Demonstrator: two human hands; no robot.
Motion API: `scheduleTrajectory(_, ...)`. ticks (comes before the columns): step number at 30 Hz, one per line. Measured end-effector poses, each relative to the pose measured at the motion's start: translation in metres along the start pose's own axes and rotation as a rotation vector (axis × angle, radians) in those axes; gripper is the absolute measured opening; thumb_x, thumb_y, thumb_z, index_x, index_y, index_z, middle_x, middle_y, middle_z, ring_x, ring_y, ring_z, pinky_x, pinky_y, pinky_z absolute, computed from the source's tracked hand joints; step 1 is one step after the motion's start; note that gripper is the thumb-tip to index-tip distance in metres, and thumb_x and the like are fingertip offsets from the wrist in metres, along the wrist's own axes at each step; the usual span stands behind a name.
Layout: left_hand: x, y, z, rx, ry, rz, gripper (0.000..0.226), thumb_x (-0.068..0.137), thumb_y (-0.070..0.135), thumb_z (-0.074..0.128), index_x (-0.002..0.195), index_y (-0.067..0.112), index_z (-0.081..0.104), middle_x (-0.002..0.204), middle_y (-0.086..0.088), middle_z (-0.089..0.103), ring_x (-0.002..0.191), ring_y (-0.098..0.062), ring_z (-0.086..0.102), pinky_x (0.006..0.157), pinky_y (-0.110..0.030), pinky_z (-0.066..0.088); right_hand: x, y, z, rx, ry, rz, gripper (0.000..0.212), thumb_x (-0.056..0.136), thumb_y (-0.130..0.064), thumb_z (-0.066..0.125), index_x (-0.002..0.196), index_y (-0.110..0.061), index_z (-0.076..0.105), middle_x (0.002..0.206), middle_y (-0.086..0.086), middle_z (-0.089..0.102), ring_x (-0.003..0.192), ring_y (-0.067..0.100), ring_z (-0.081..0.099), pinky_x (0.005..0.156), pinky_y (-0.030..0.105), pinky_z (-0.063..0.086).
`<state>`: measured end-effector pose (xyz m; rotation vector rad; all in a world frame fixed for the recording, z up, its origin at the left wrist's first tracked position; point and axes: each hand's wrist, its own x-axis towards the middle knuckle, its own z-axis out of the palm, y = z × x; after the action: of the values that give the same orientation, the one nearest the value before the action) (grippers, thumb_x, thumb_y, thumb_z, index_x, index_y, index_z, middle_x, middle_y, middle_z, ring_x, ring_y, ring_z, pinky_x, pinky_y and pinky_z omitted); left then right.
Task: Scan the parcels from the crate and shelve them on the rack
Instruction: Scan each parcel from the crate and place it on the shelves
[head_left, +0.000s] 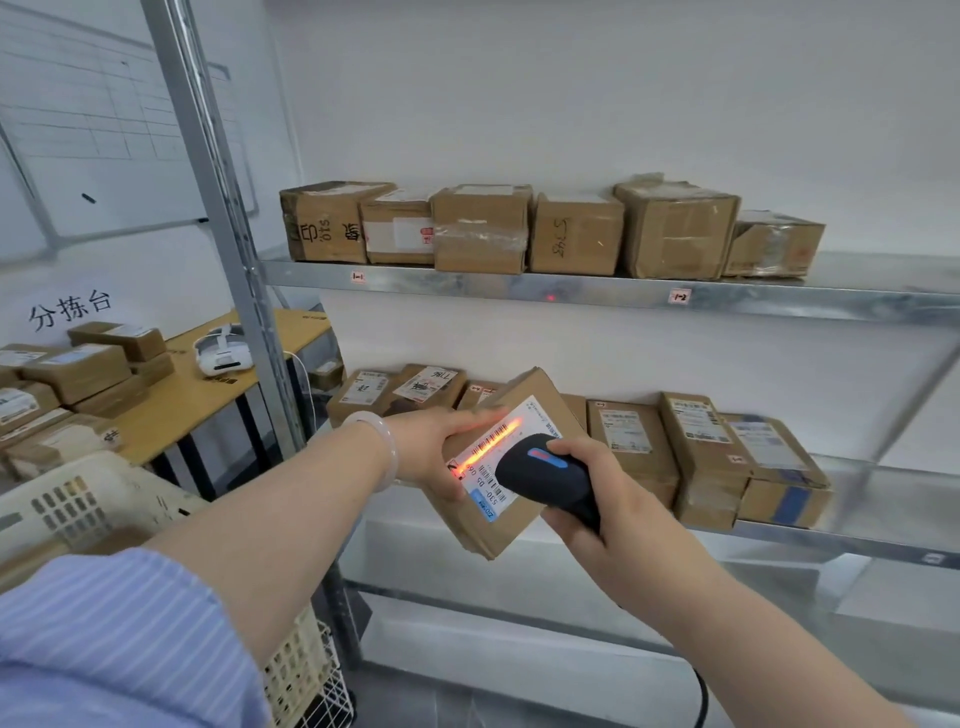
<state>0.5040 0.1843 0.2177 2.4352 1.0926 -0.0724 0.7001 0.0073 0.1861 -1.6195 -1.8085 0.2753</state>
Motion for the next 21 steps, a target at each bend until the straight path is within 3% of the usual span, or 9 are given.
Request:
scheduleTrajectory(4,0.003,0.005,0.002,0.025,-0.005,-0.004,0.105,0.083,0.026,0.08,0.152,0.057,0.007,0.142,0.015,0.041,0.127,-0.017,0.046,0.103,-0.043,0.05,-0.004,0.003,-0.008,-0.013,0.001,-0.003,0.065,0.094,-0.035,0.063,0.112,-0.074,0.015,0.133,-0.02,0.05,0.09,-0.018,0.05,0.068,0.001,0.041)
scheduleTrajectory(8,0.009,0.009,0.004,0.017,-0.02,0.008,0.105,0.082,0.027,0.08,0.15,0.059,0.006,0.13,0.02,0.04,0.122,-0.014,0.048,0.1,-0.04,0.052,-0.006,0.003,-0.012,-0.011,0.004,0.013,0.067,0.094,-0.034,0.063,0.109,-0.076,0.013,0.128,-0.024,0.048,0.091,-0.021,0.049,0.071,0.0,0.04)
scheduleTrajectory(13,0.019,0.01,0.005,0.021,-0.009,0.031,0.105,0.08,0.029,0.08,0.148,0.064,0.009,0.139,0.016,0.044,0.121,-0.014,0.052,0.1,-0.039,0.051,-0.008,0.004,-0.011,0.002,0.037,0.06,0.058,0.094,-0.033,0.064,0.118,-0.064,0.022,0.122,-0.026,0.046,0.093,-0.019,0.049,0.072,0.002,0.041)
scheduleTrajectory(15,0.025,0.009,0.006,0.008,-0.019,0.04,0.104,0.08,0.03,0.08,0.147,0.066,0.009,0.14,0.018,0.044,0.12,-0.013,0.053,0.101,-0.037,0.05,-0.009,0.006,-0.01,0.023,0.074,0.087,0.062,0.093,-0.032,0.065,0.118,-0.069,0.021,0.118,-0.031,0.046,0.097,-0.019,0.048,0.074,0.003,0.041)
scheduleTrajectory(18,0.035,0.007,0.01,-0.105,-0.038,0.073,0.102,0.08,0.028,0.08,0.146,0.067,0.011,0.135,0.025,0.046,0.111,0.0,0.054,0.087,-0.02,0.049,-0.011,0.007,-0.009,0.065,0.158,0.152,0.069,0.091,-0.029,0.067,0.112,-0.077,0.021,0.11,-0.044,0.044,0.099,-0.013,0.052,0.071,0.006,0.044)
scheduleTrajectory(21,0.045,0.011,0.014,-0.207,-0.055,0.114,0.1,0.081,0.033,0.079,0.142,0.071,0.01,0.13,0.027,0.045,0.104,0.007,0.051,0.073,-0.01,0.042,-0.014,0.014,-0.007,0.164,0.331,0.239,0.063,0.091,-0.024,0.067,0.114,-0.07,0.031,0.109,-0.042,0.054,0.101,-0.015,0.052,0.074,0.001,0.04)
